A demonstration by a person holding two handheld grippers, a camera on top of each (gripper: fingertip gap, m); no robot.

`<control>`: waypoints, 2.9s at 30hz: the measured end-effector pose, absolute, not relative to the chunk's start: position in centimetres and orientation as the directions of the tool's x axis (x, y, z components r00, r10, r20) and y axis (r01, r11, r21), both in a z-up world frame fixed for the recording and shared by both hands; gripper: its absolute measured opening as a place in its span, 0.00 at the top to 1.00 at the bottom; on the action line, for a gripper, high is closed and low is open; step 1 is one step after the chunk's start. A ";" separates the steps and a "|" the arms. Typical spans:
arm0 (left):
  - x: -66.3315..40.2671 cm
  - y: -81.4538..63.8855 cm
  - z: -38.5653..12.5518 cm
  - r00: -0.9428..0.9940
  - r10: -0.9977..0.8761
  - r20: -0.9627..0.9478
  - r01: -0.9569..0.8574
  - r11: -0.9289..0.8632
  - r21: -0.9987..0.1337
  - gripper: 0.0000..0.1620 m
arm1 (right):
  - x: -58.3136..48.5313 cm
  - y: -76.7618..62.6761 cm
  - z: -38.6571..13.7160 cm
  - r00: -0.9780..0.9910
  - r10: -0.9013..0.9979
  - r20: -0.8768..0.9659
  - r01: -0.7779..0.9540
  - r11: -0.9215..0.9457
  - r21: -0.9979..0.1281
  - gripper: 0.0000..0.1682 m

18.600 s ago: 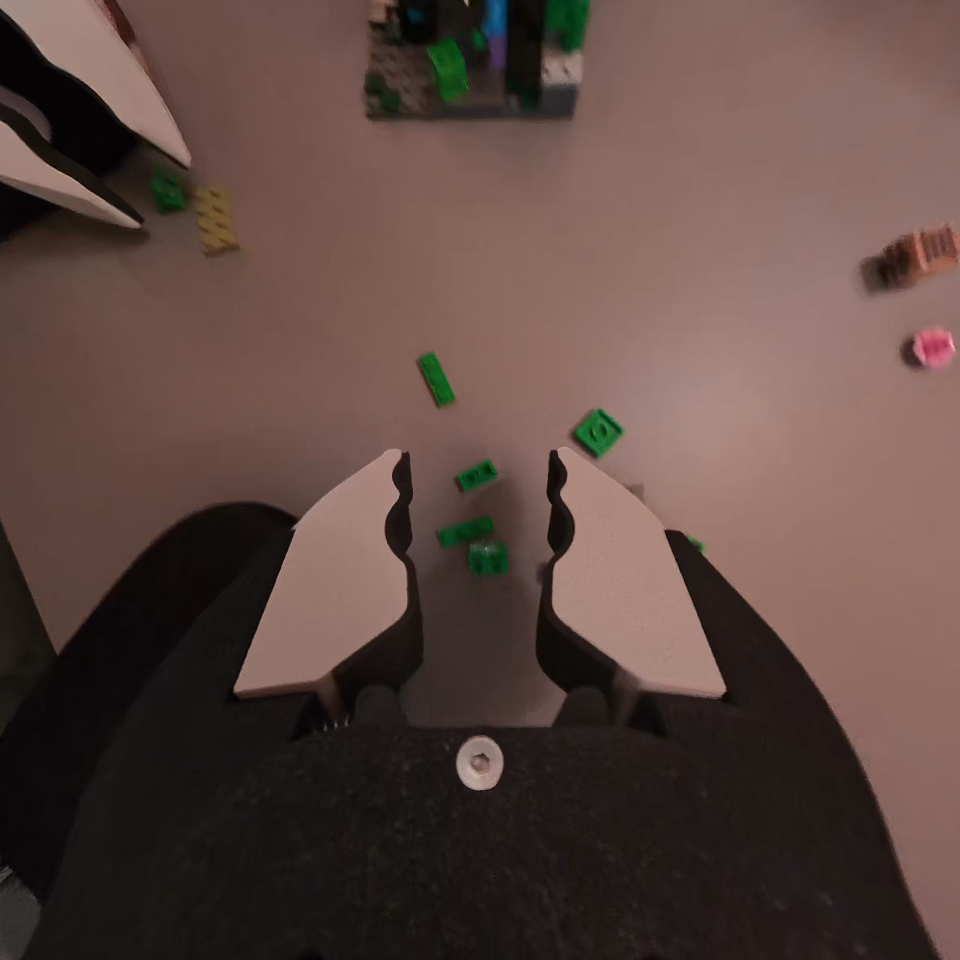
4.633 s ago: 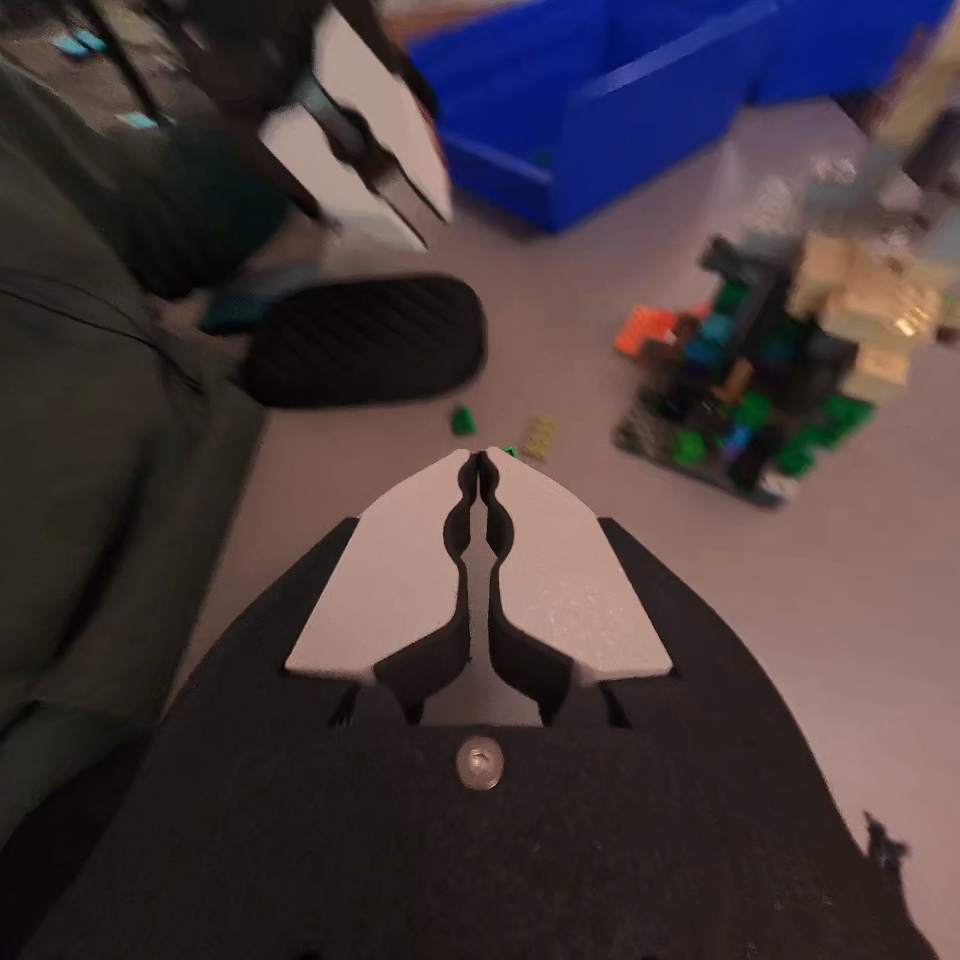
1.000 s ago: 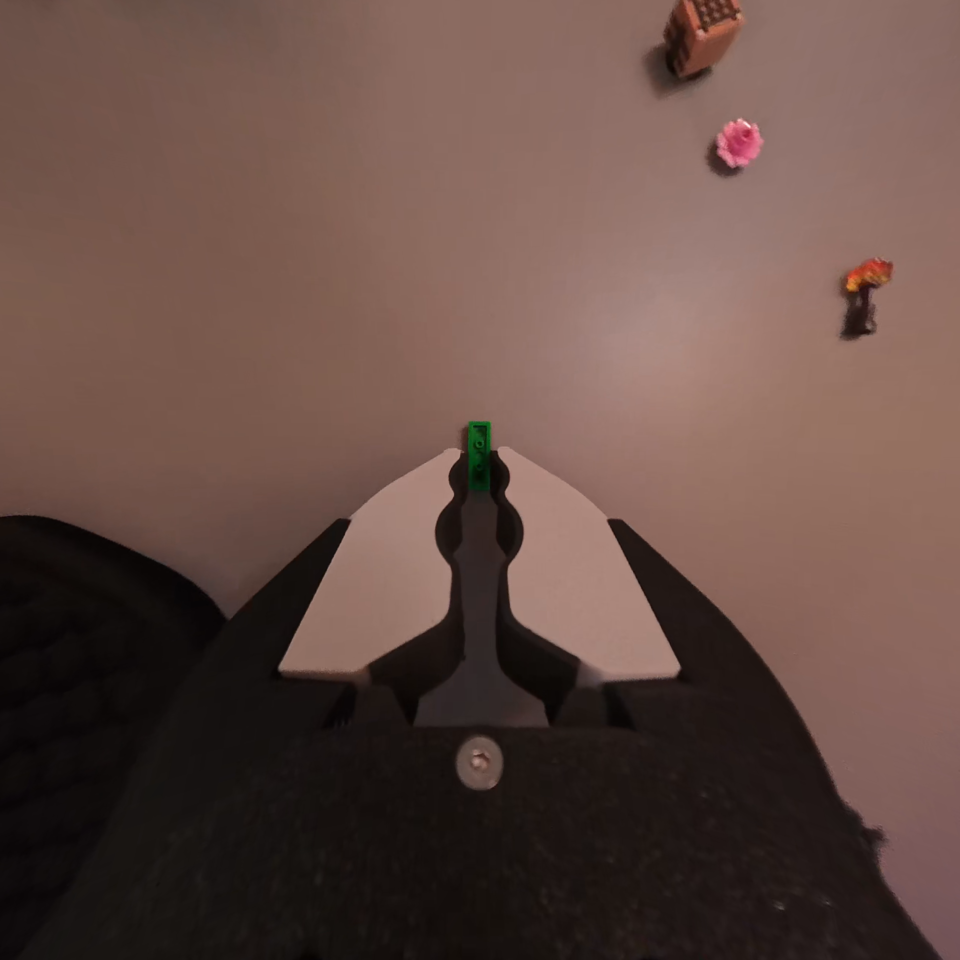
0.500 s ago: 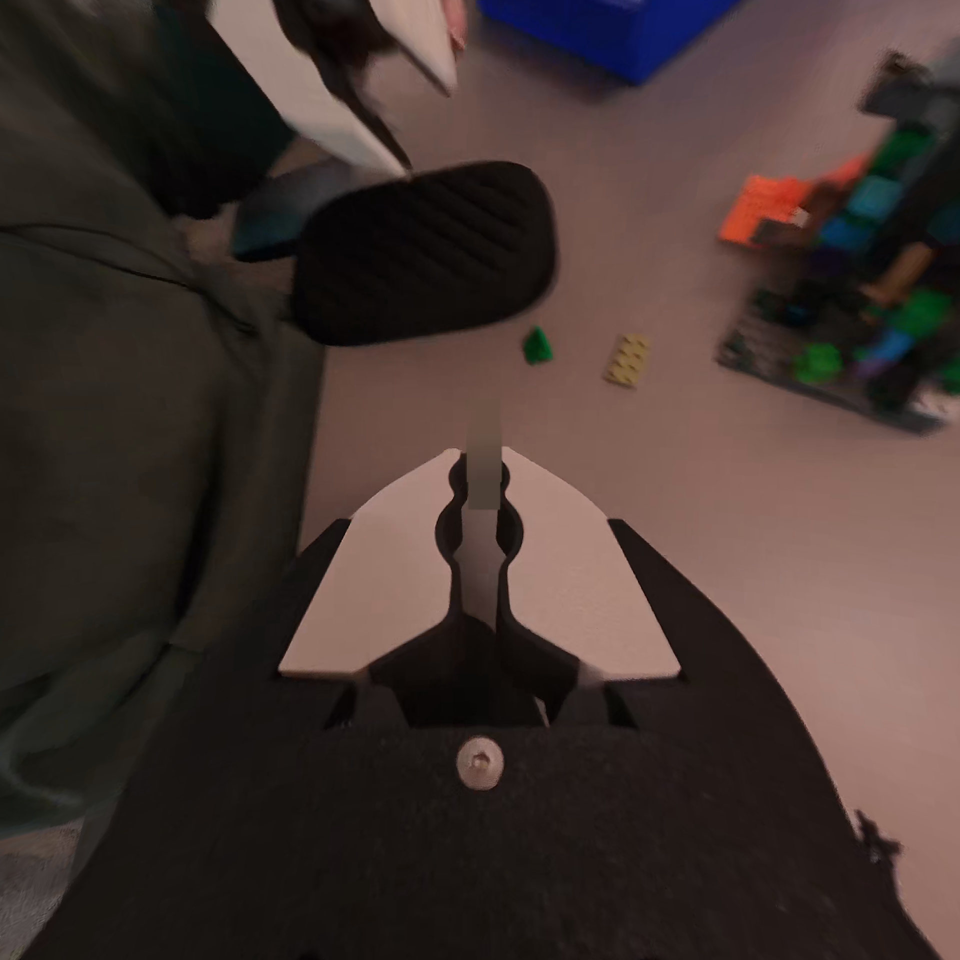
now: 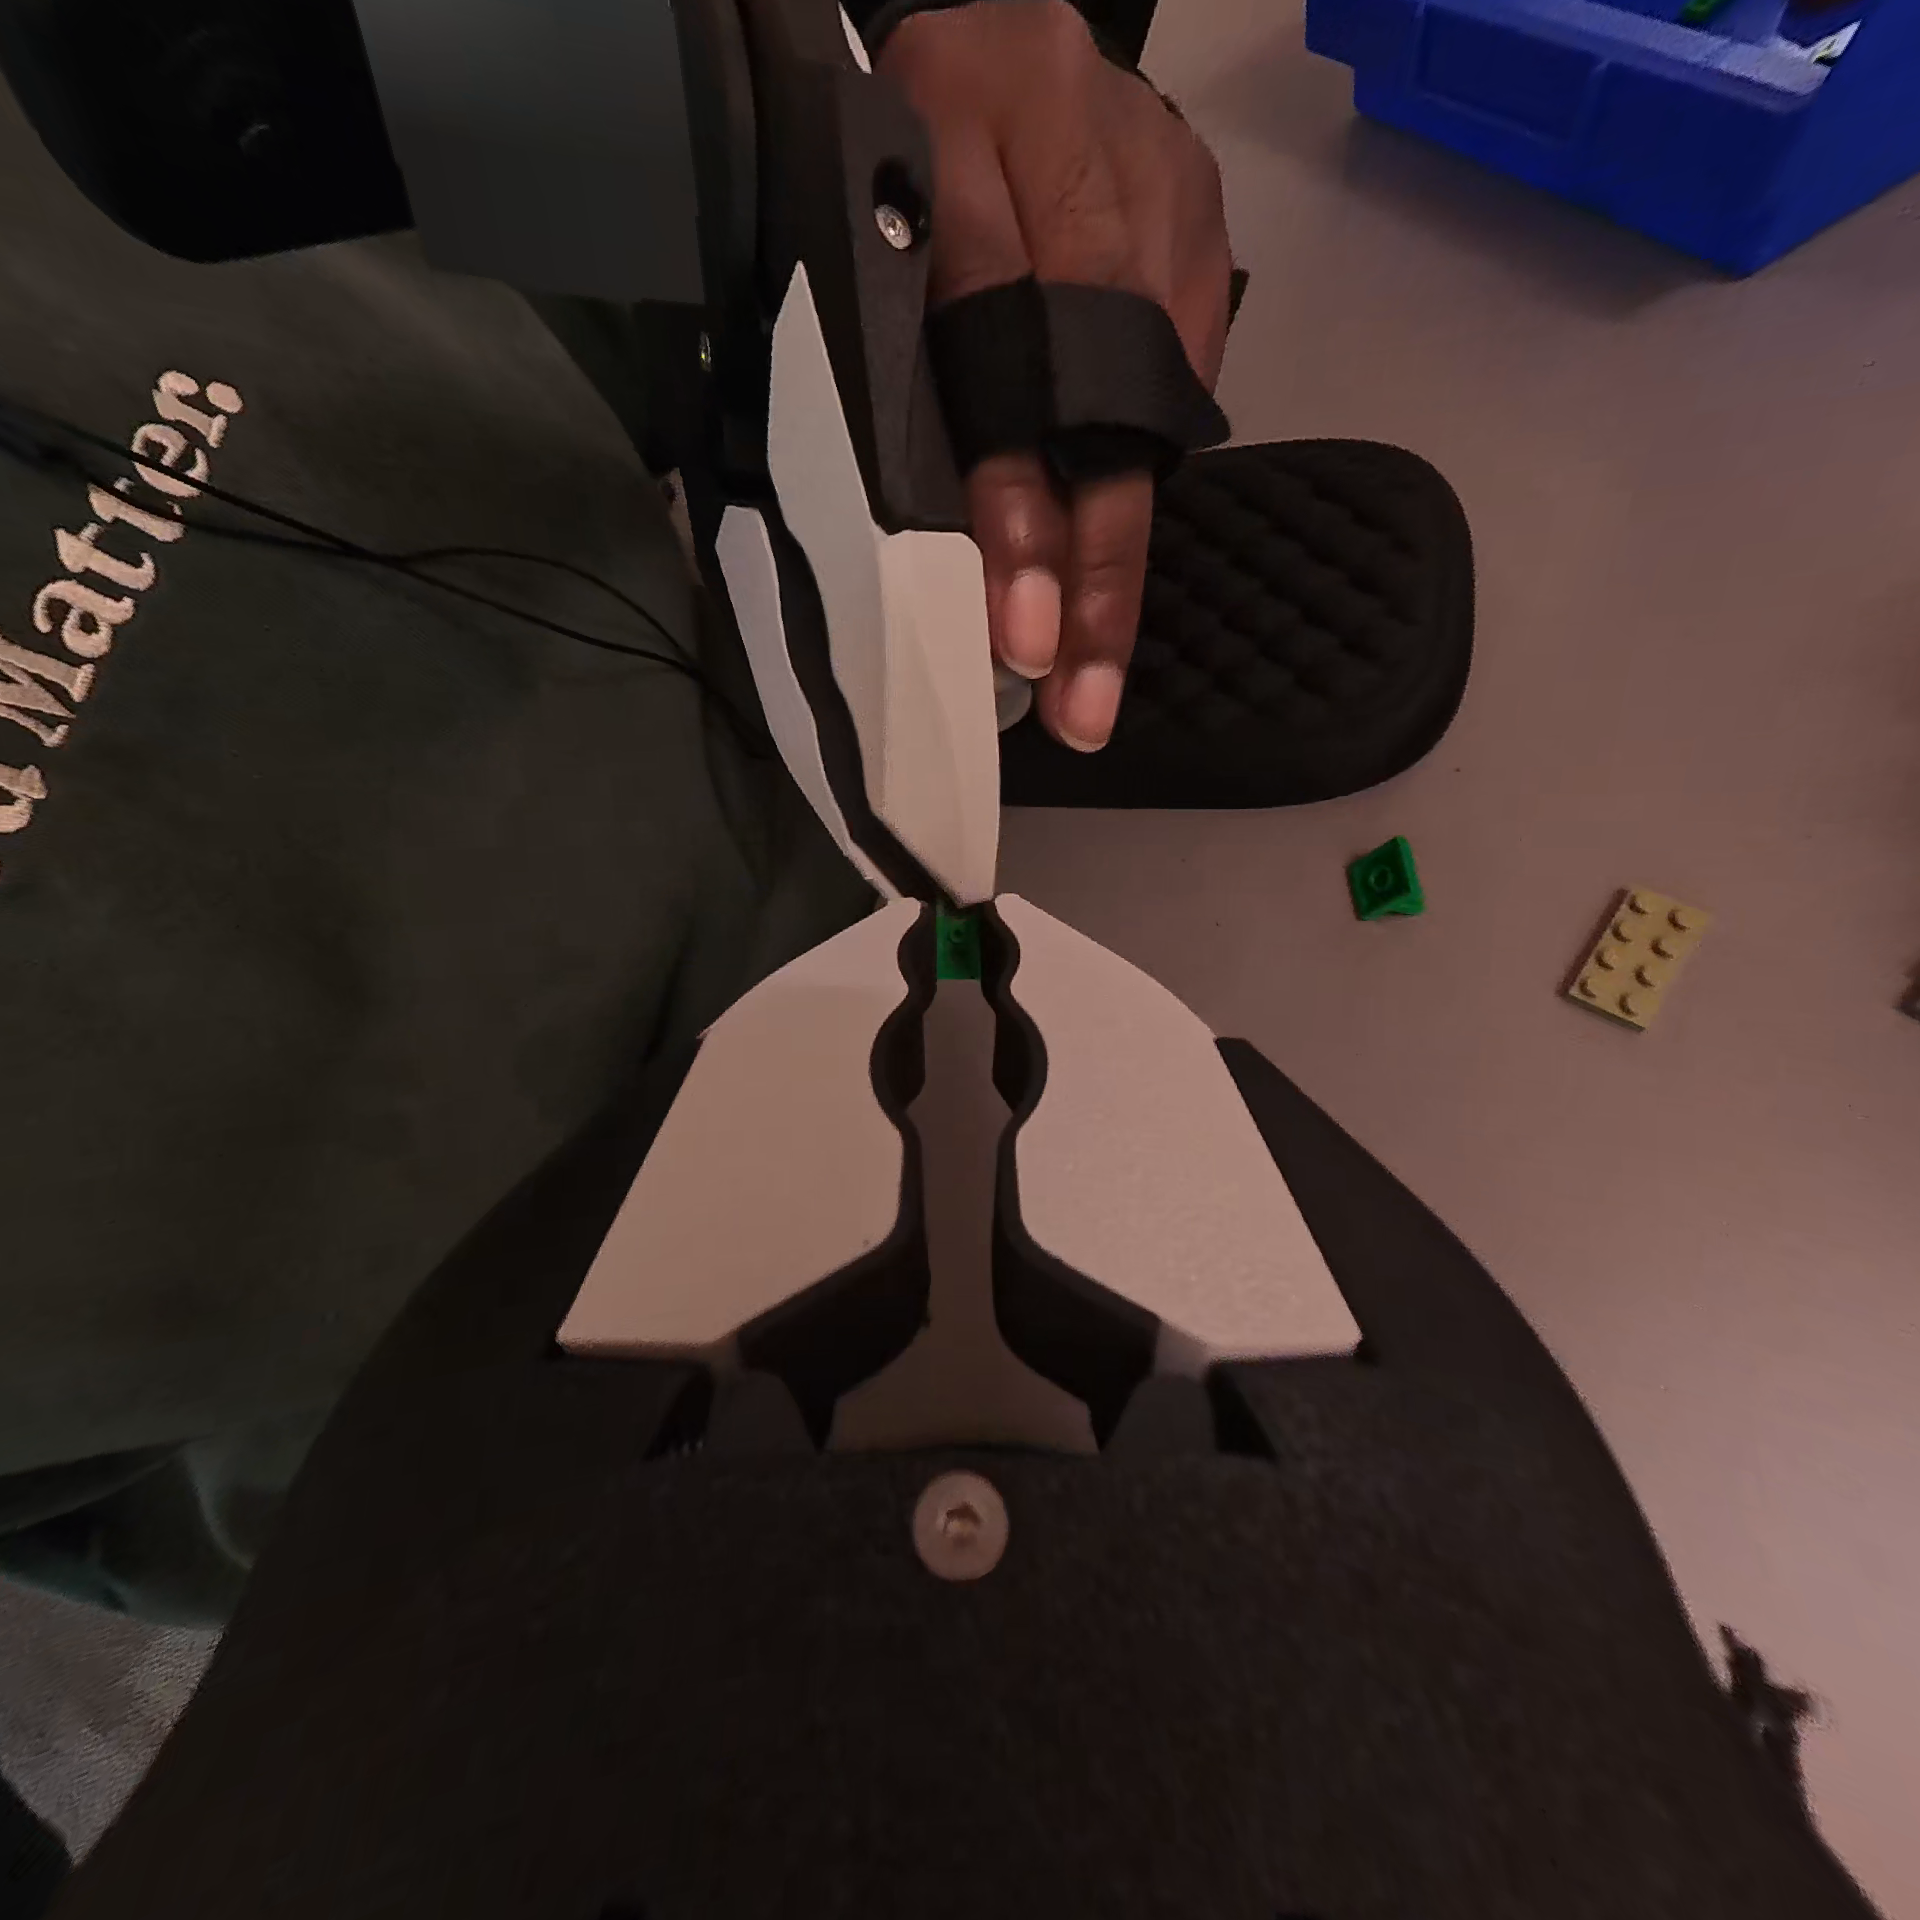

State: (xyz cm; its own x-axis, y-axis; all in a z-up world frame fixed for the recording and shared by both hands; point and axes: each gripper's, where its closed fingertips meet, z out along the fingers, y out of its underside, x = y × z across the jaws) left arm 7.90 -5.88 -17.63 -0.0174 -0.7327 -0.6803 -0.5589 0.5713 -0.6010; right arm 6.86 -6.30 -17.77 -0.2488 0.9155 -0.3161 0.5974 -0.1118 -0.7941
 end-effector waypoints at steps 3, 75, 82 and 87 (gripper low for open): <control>7.8 -6.0 -17.8 -0.018 -0.730 -0.684 -0.557 0.575 -0.599 0.95 | 6.8 -6.4 -17.9 -0.253 0.906 -0.339 0.595 -0.130 -0.793 0.96; -19.5 6.5 -12.2 0.814 -0.286 -0.505 -0.565 -0.187 -0.804 0.93 | 30.3 11.6 -24.5 0.768 0.634 -0.092 0.419 -0.606 -0.676 0.85; -6.1 2.8 -11.2 0.617 -0.636 -0.464 -0.511 0.125 -0.851 0.95 | 19.0 7.9 -18.9 0.463 0.862 -0.205 0.397 -0.409 -0.821 0.86; 1.7 1.1 -13.9 0.388 -0.771 -0.505 -0.523 0.267 -0.810 0.90 | 12.3 4.0 -15.4 0.151 0.939 -0.310 0.338 -0.343 -0.876 0.86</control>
State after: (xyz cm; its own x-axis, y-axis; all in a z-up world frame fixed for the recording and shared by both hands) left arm 1.75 1.06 -13.91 0.3880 -0.7712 -0.5046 -0.5226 0.2669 -0.8098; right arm 12.27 4.05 -15.37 0.1509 0.9388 -0.3096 0.3384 -0.3434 -0.8761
